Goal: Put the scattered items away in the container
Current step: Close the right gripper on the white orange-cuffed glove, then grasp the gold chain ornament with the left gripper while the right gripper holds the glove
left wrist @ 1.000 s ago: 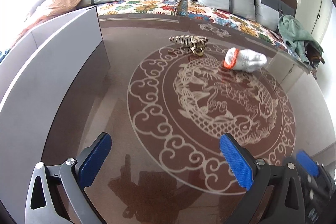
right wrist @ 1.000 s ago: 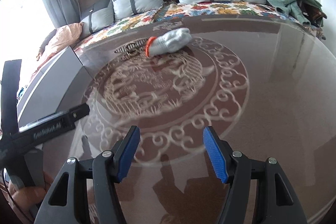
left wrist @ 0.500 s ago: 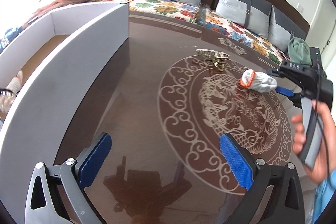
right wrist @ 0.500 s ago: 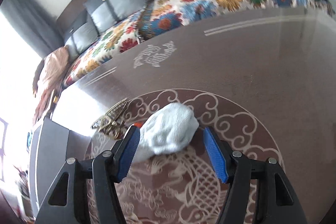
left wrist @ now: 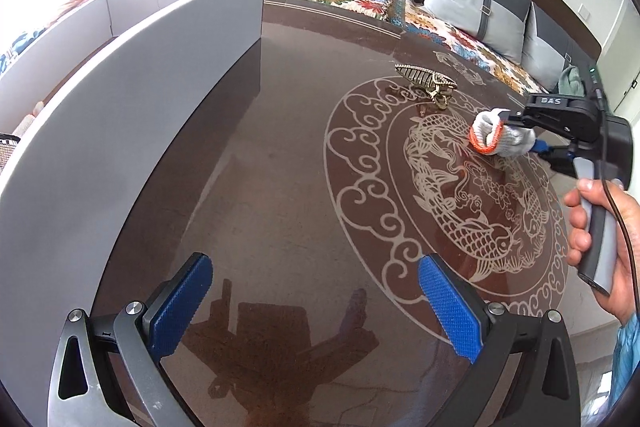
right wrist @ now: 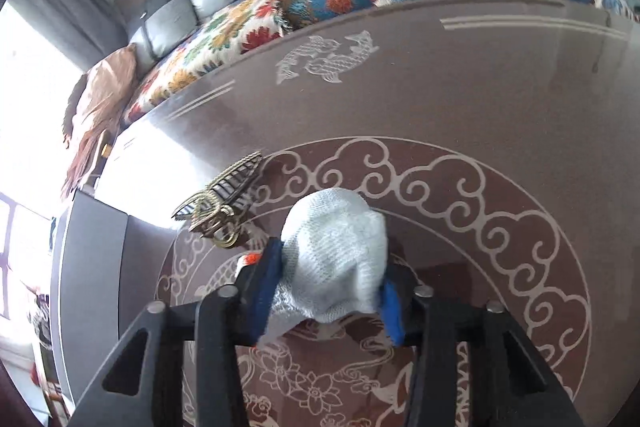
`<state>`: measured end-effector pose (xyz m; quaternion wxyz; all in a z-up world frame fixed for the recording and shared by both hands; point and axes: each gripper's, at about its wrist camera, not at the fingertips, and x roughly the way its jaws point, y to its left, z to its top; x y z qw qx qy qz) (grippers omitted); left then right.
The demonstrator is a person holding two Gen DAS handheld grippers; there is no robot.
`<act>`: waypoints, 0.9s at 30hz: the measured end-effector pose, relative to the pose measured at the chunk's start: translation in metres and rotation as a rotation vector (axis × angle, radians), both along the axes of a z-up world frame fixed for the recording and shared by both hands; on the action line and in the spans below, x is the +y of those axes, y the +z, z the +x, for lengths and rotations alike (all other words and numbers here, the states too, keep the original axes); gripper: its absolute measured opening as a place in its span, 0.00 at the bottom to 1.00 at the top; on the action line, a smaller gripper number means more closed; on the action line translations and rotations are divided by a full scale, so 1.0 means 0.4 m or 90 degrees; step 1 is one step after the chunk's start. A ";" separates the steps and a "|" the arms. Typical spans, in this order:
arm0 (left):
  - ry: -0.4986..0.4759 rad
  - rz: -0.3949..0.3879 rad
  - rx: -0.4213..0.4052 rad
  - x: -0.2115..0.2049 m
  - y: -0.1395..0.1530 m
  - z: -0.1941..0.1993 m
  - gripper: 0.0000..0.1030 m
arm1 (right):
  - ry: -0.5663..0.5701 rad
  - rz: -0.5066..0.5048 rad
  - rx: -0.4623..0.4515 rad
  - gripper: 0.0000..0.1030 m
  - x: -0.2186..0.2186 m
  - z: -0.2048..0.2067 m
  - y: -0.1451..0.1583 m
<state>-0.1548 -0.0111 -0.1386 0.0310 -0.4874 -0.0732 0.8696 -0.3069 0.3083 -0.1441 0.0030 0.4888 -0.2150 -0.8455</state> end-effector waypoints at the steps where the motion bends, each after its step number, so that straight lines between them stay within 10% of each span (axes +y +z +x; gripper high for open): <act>1: -0.002 0.000 -0.002 0.000 -0.001 0.000 1.00 | 0.015 0.013 0.010 0.39 -0.007 0.013 0.011; 8: -0.022 -0.004 -0.010 0.009 -0.001 -0.007 1.00 | 0.111 0.114 0.091 0.39 -0.052 0.187 0.093; 15: -0.094 0.000 -0.035 0.062 0.032 -0.081 1.00 | 0.081 0.023 0.086 0.39 0.017 0.414 0.045; 27: -0.318 -0.172 0.009 0.296 0.127 -0.460 1.00 | 0.027 -0.018 0.100 0.39 0.055 0.574 -0.045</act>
